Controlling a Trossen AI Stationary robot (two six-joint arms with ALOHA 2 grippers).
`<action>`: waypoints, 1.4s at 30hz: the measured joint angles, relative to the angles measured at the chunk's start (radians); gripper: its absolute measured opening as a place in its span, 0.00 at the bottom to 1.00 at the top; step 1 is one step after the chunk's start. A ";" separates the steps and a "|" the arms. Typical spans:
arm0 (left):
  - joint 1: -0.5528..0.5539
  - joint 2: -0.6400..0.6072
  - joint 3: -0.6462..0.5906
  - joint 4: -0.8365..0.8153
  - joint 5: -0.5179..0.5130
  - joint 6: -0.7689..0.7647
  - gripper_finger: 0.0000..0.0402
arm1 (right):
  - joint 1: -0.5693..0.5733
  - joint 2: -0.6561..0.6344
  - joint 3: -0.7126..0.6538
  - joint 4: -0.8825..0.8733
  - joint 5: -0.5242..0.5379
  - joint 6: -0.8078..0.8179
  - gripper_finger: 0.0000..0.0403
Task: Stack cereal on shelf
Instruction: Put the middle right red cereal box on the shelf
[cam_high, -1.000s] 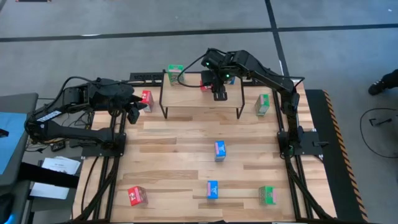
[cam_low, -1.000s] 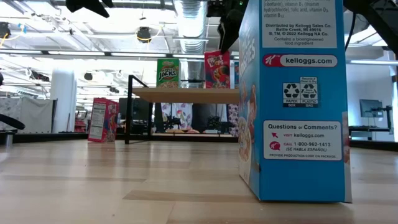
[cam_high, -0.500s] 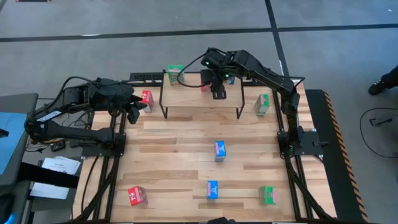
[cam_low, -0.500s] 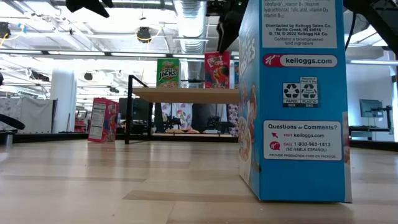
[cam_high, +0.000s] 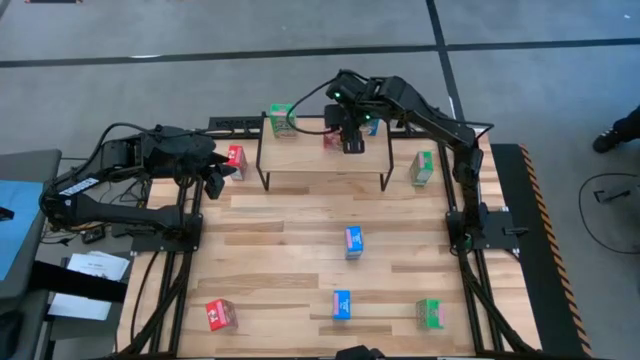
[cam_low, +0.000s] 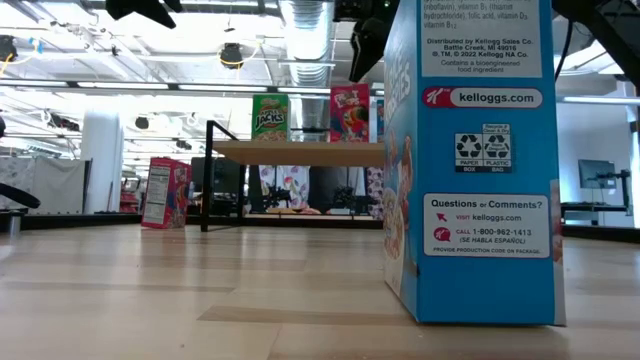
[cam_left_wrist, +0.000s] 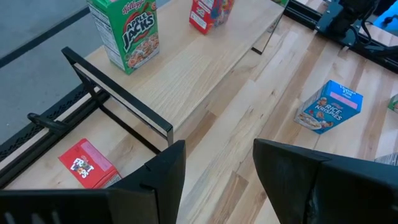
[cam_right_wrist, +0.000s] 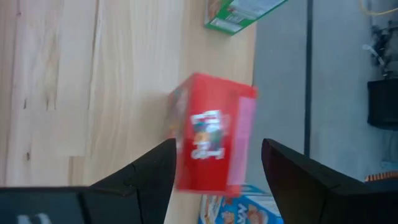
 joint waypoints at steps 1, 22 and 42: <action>0.000 0.000 0.000 0.000 0.000 0.000 0.44 | 0.000 -0.003 0.000 -0.002 0.000 0.000 0.65; 0.000 0.000 0.000 -0.001 0.000 0.000 0.44 | -0.008 -0.130 -0.018 -0.205 -0.031 0.228 0.65; 0.000 0.000 0.000 -0.010 0.000 0.000 0.44 | -0.033 -0.171 -0.433 -0.226 -0.399 0.351 0.65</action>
